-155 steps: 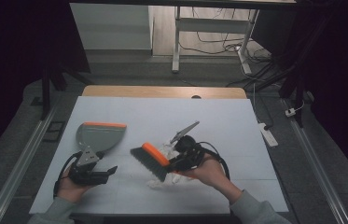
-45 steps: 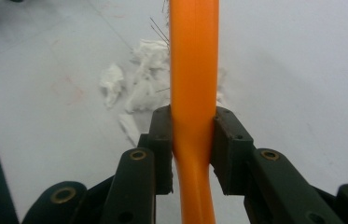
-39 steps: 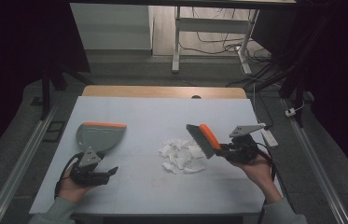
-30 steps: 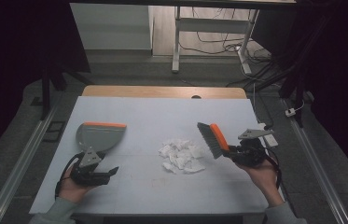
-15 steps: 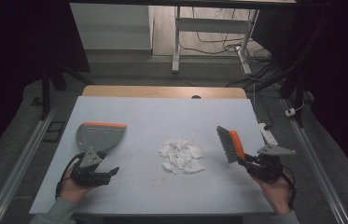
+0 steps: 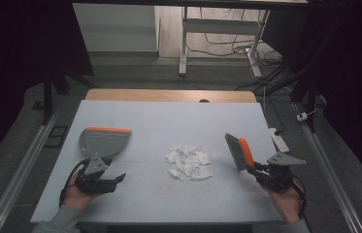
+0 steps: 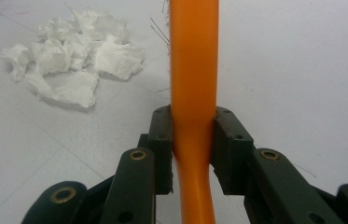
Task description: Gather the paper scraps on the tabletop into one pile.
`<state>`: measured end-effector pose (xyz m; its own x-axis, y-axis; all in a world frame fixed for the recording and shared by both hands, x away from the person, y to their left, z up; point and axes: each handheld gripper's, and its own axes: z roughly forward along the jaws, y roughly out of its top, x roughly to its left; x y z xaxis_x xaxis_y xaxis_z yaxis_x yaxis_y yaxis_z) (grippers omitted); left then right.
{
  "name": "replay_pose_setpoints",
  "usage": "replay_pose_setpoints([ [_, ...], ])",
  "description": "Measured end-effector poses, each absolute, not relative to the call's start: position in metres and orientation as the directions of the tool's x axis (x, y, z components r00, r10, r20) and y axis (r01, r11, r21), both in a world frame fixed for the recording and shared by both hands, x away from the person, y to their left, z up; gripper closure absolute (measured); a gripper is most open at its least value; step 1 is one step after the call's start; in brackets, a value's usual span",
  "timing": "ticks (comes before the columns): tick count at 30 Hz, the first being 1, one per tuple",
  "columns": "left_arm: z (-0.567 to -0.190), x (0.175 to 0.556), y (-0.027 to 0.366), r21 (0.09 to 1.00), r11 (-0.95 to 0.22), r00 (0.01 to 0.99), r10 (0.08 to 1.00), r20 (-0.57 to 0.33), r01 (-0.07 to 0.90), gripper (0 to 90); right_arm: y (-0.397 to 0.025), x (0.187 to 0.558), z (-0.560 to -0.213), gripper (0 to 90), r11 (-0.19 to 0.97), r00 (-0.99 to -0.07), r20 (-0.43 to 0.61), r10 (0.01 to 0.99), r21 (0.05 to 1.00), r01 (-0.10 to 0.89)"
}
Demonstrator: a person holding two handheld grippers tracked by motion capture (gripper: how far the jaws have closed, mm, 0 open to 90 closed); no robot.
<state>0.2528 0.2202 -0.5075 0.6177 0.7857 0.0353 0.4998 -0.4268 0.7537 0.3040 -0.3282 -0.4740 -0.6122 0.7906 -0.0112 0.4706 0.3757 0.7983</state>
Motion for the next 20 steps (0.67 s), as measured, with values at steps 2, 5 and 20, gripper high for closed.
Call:
replay_pose_setpoints([
  [2, -0.5072, 0.2526, 0.2202, 0.755, -0.425, 0.618, 0.786, 0.035, 0.498, 28.4, -0.3285, 0.3040, -0.4741, 71.2, 0.378, -0.610, -0.015, 0.792, 0.797, 0.471],
  [5, -0.5070, 0.2525, 0.2204, 0.756, -0.424, 0.617, 0.786, 0.034, 0.498, 28.4, -0.3291, 0.3038, -0.4736, 71.2, 0.375, -0.609, -0.014, 0.793, 0.800, 0.469],
  [20, -0.5063, 0.2529, 0.2206, 0.760, -0.419, 0.617, 0.786, 0.030, 0.497, 28.3, -0.3267, 0.3030, -0.4717, 71.2, 0.389, -0.620, -0.029, 0.784, 0.801, 0.455],
])
